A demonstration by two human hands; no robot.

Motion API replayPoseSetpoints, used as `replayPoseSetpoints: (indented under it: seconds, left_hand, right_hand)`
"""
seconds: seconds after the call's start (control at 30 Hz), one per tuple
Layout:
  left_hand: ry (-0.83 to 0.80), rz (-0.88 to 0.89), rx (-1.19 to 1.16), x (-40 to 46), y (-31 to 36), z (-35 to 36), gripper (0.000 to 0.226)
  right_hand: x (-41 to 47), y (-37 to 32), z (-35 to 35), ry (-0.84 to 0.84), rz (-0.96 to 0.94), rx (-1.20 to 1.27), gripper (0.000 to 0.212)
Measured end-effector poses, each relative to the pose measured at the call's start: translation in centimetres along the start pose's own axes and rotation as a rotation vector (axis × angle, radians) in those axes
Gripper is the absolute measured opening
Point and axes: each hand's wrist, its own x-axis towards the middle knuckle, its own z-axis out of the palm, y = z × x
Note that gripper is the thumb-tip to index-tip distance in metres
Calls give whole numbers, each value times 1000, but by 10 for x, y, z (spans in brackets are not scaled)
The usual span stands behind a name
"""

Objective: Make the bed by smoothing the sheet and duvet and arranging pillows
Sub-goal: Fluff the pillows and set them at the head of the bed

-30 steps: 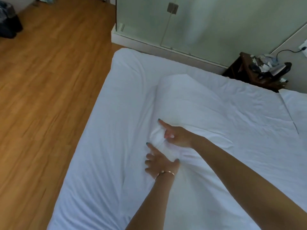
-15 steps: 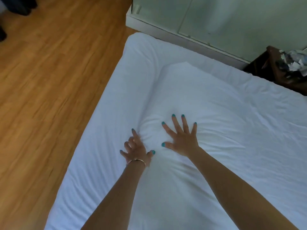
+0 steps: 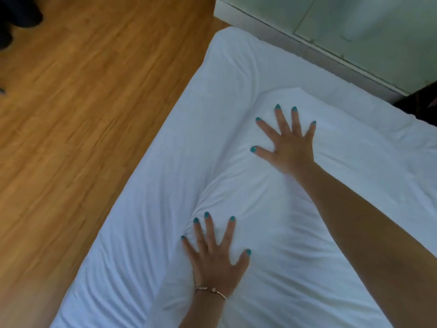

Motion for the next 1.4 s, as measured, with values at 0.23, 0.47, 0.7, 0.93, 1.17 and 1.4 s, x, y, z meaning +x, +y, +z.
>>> replayPoseSetpoints:
  seconds: [0.23, 0.47, 0.7, 0.93, 1.17, 1.4]
  left_hand:
    - [44, -17, 16, 30, -9, 18, 75]
    - [43, -43, 57, 45, -13, 30, 76]
    - [65, -28, 57, 20, -5, 23, 76]
    - [65, -33, 34, 14, 3, 8, 76]
    - [45, -97, 55, 42, -3, 18, 76]
    - [78, -74, 60, 36, 1, 26, 76]
  right_hand:
    - [44, -3, 55, -51, 10, 33, 68]
    - [59, -12, 76, 26, 28, -35, 67]
    - [-7, -44, 50, 35, 208, 198, 58]
    - [-72, -30, 63, 26, -563, 12, 58]
    - [-23, -37, 88, 27, -475, 30, 64]
    - [-5, -23, 79, 201, -455, -26, 61]
